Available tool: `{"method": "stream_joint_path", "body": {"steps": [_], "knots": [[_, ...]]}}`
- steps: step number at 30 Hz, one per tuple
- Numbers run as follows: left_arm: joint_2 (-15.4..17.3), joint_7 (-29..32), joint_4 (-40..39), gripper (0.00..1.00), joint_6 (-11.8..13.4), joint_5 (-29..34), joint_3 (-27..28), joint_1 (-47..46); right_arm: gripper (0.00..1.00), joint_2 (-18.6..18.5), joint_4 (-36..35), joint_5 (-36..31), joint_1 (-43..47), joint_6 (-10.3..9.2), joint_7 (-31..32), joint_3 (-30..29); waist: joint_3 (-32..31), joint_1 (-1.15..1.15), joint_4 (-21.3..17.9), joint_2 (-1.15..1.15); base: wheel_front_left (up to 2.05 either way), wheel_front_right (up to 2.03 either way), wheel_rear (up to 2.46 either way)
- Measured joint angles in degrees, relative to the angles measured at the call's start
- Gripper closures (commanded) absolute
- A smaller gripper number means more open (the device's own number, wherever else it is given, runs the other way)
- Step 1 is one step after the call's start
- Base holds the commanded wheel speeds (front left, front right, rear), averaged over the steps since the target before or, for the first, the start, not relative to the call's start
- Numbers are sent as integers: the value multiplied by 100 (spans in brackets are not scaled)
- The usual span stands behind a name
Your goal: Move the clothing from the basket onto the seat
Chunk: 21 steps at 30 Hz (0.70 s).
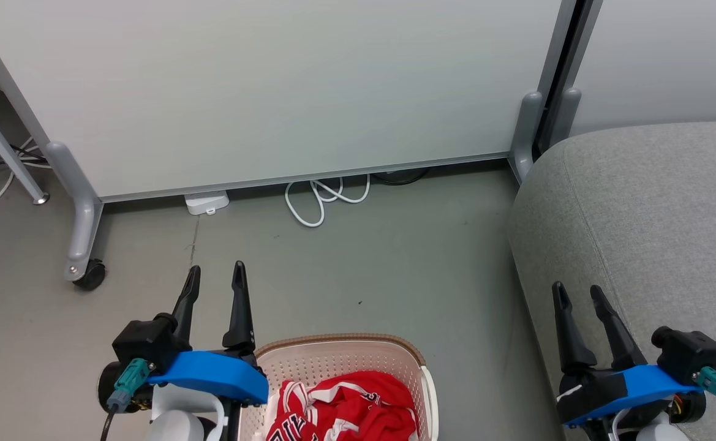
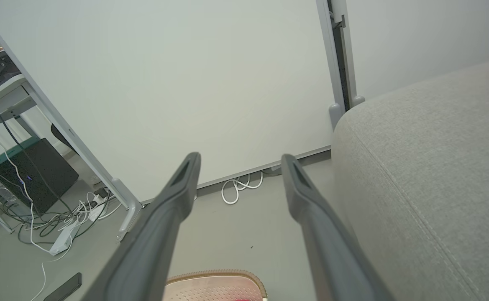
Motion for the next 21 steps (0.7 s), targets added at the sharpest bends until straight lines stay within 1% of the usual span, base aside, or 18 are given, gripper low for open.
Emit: {"method": "stream_joint_path", "body": {"steps": [21], "knots": [[1, -250, 147, 0, -8, 881, -202, -84, 0, -4, 46, -1025, -41, 0, -254, 123, 13, 0, 22, 0, 0, 0, 0]]}}
